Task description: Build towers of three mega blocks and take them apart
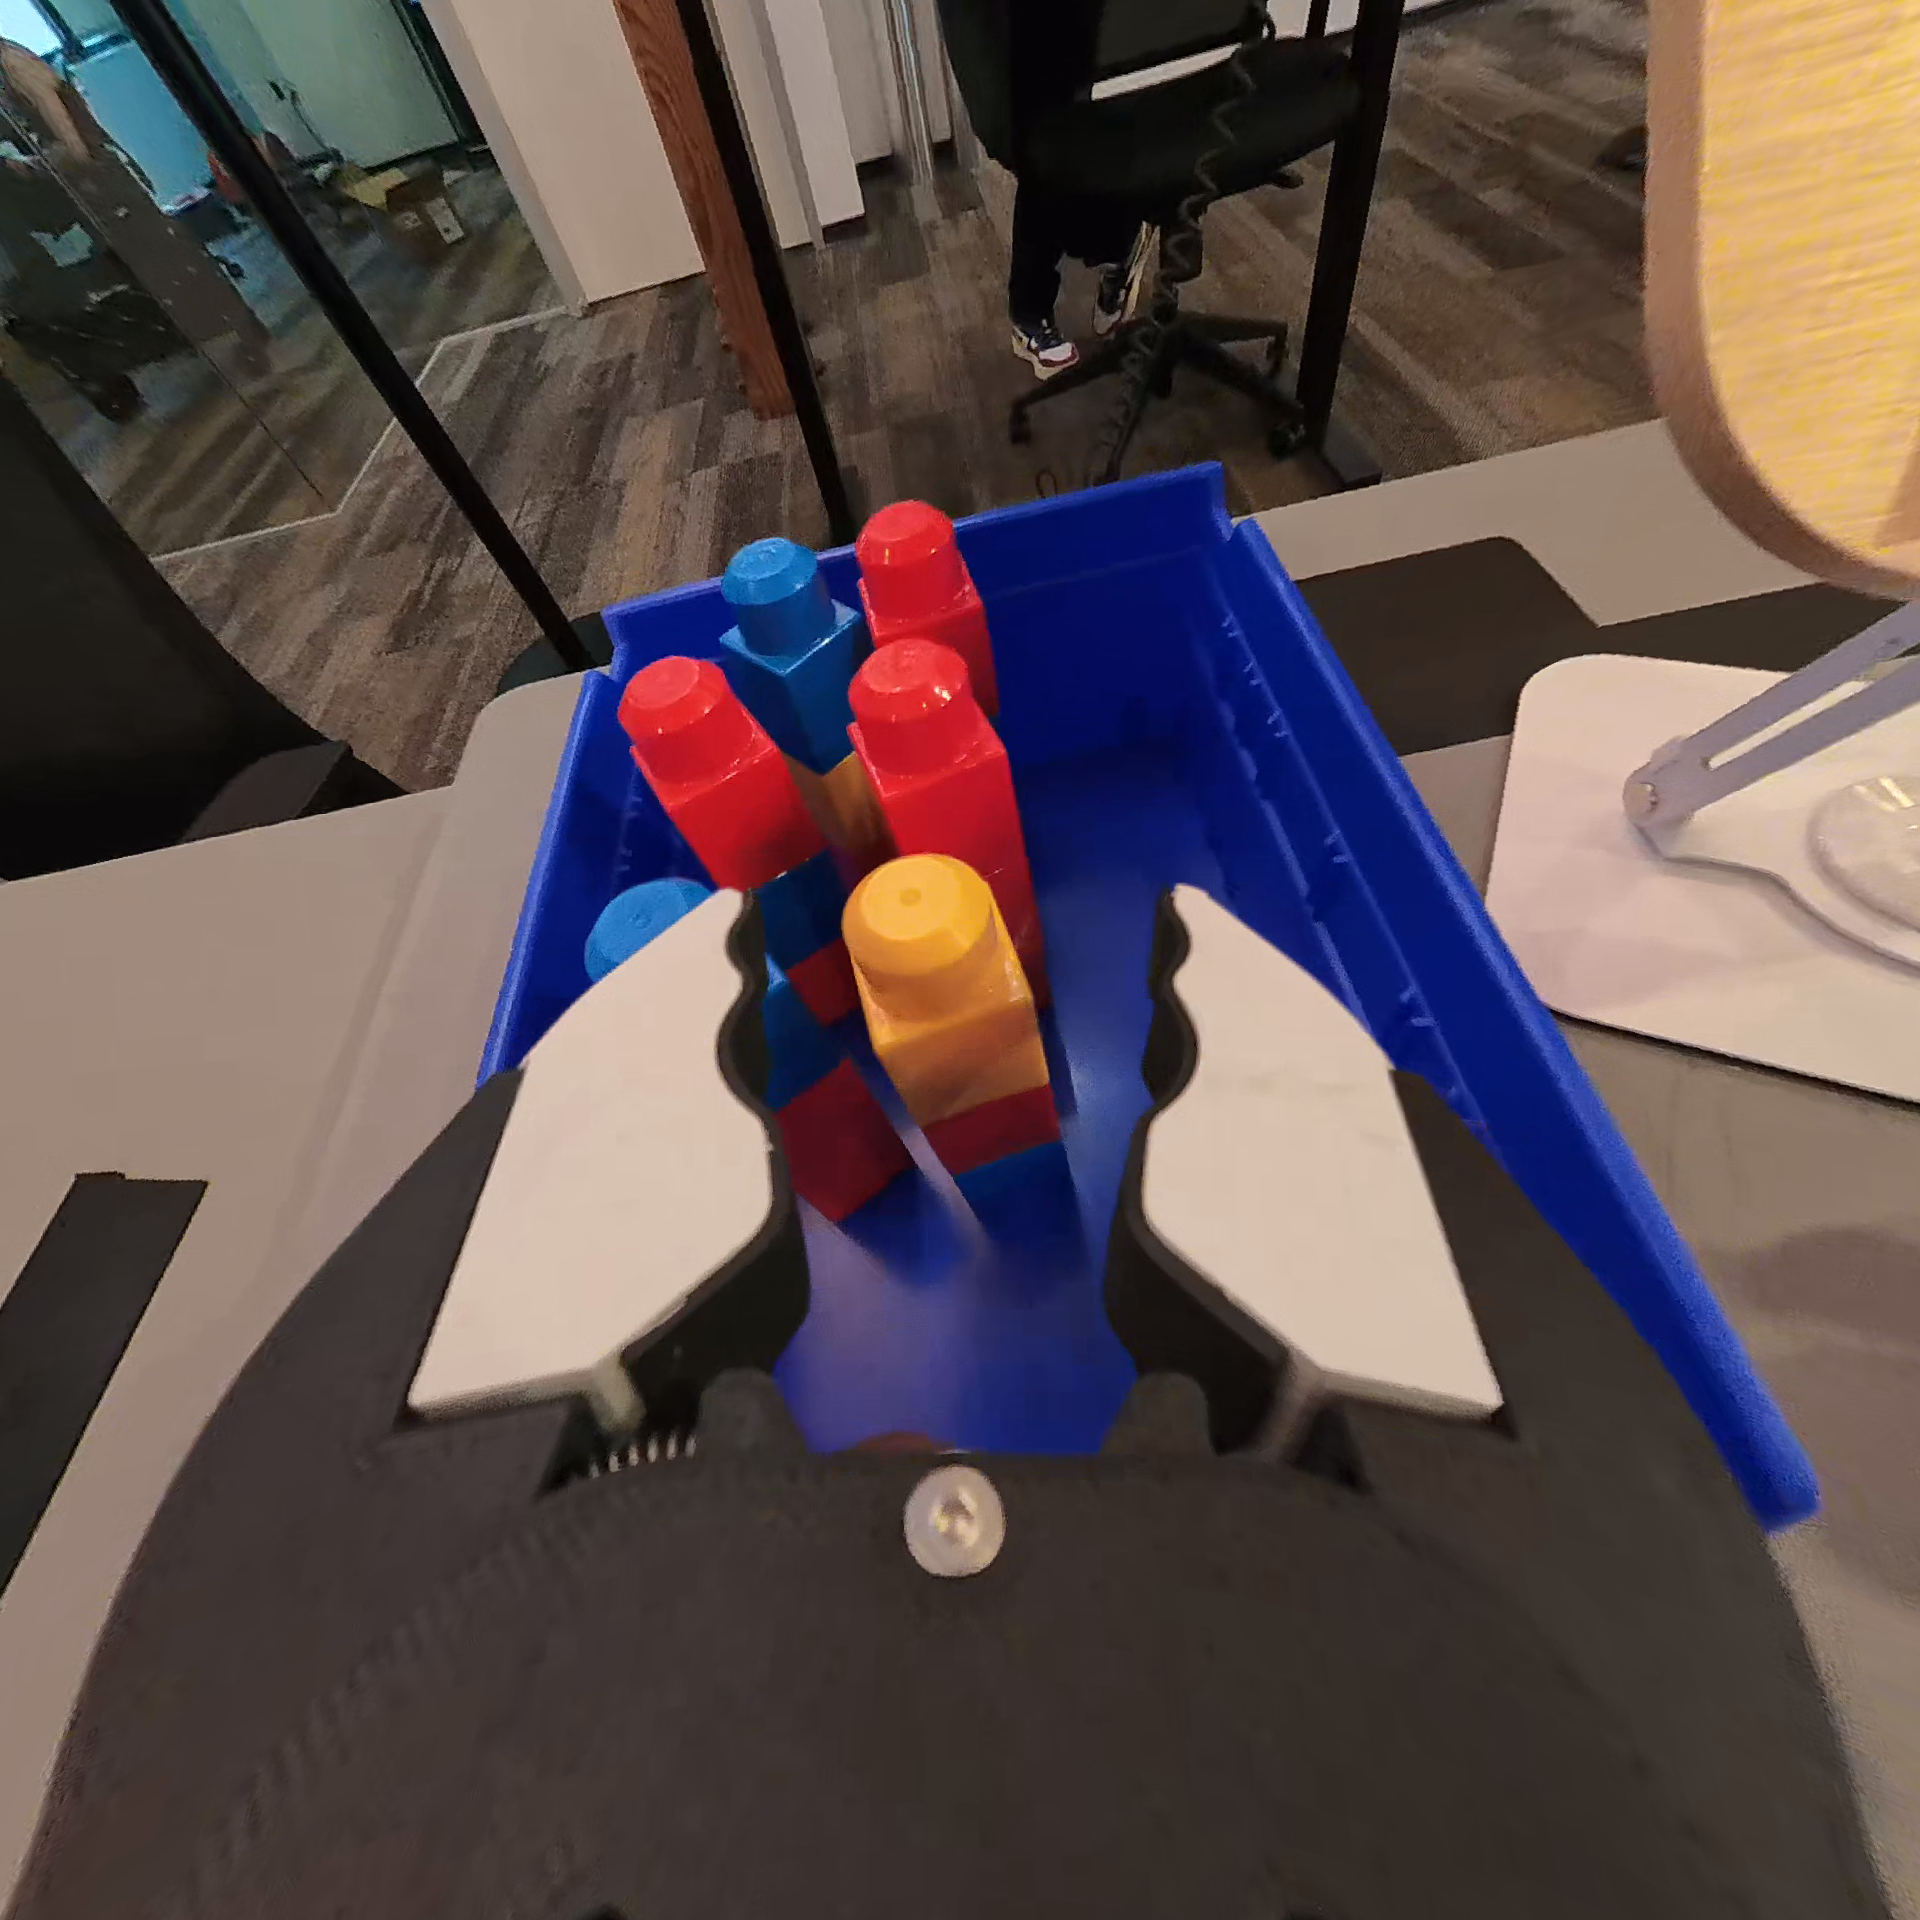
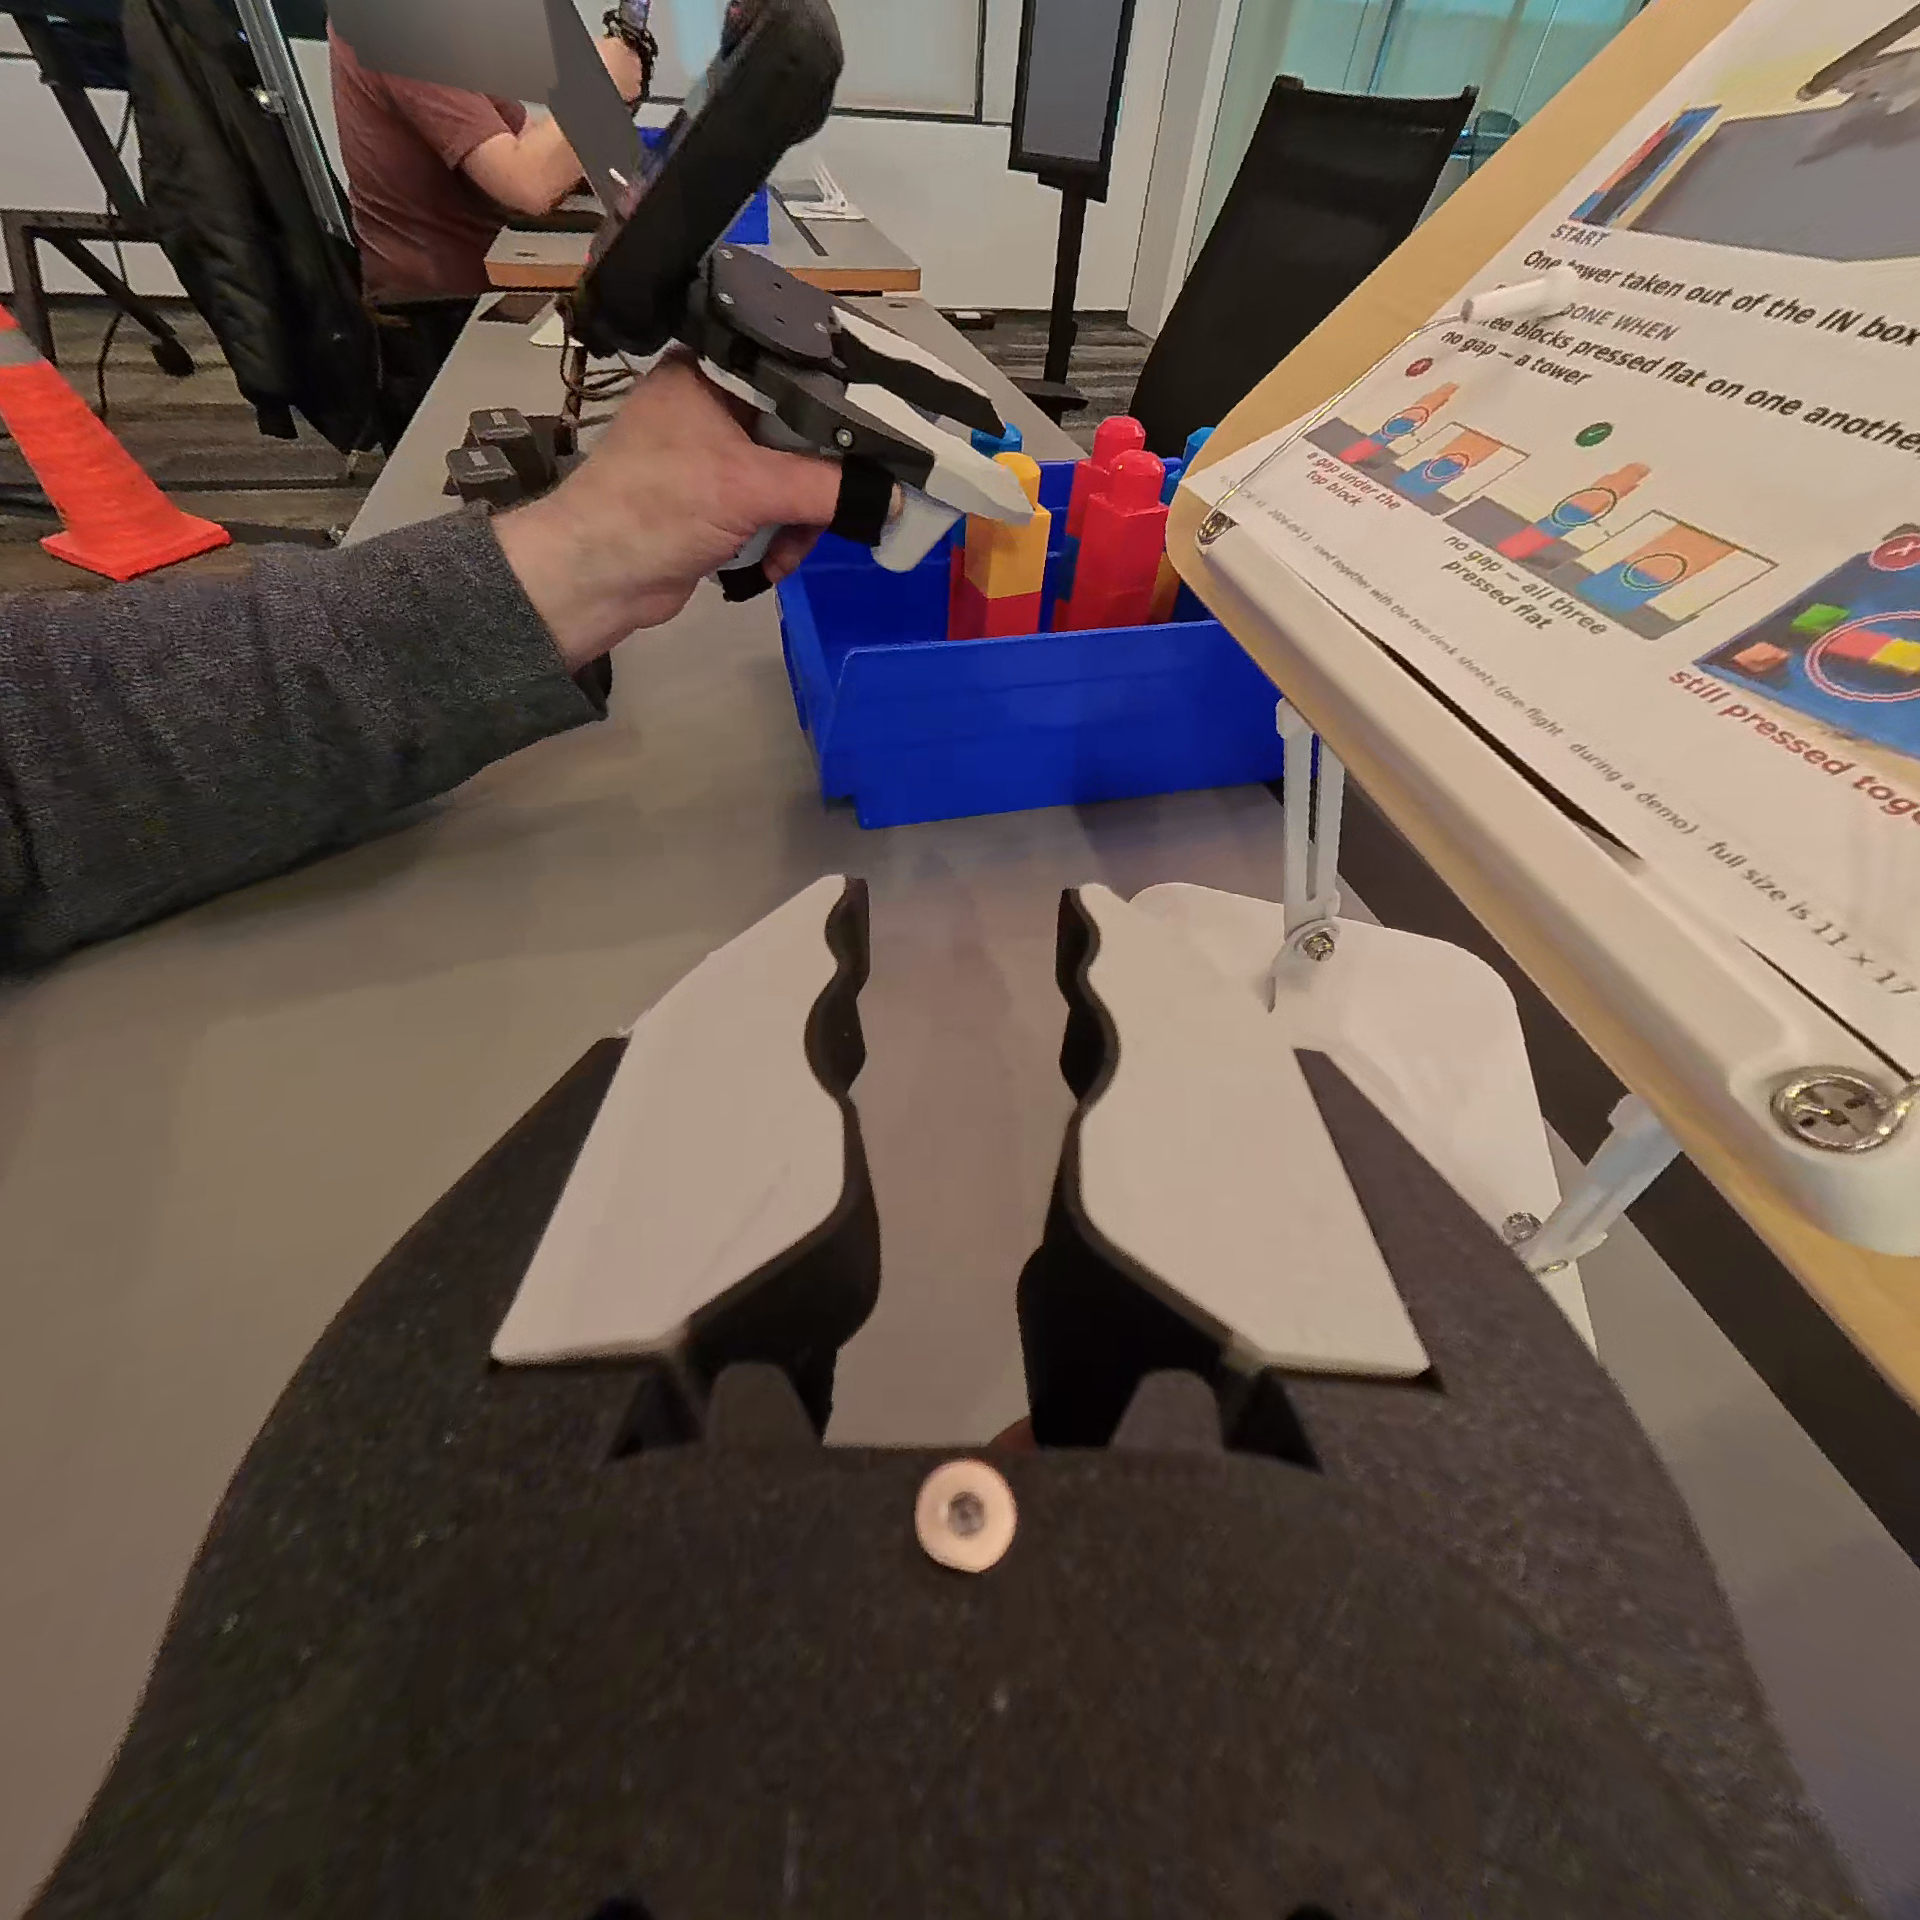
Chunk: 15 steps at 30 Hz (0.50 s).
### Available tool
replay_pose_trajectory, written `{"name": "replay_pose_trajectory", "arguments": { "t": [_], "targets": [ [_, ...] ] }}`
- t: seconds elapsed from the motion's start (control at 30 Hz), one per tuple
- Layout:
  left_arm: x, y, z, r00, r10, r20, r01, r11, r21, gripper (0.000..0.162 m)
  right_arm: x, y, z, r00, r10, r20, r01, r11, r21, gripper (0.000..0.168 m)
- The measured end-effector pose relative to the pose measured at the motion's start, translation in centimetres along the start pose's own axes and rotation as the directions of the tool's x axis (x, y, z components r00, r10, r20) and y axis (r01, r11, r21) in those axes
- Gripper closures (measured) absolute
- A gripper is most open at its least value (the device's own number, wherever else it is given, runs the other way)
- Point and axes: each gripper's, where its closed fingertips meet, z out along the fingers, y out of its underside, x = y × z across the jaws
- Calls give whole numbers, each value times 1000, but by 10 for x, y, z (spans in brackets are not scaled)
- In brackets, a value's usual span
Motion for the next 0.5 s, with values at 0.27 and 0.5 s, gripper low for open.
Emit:
{"name": "replay_pose_trajectory", "arguments": {
  "t": [0.27, 0.5],
  "targets": [
    [1, 12, 19, 1000, 23, 22, -22, 998, -58, 112, -1, 2, 2, 1000, 7, 9, -6, 1000, -4, 134],
    [3, 9, 20, 1000, 5, 7, -5, 999, -39, 127, 0, 1, 0, 1000, 8, 10, -8, 1000, 2, 134]
  ]
}}
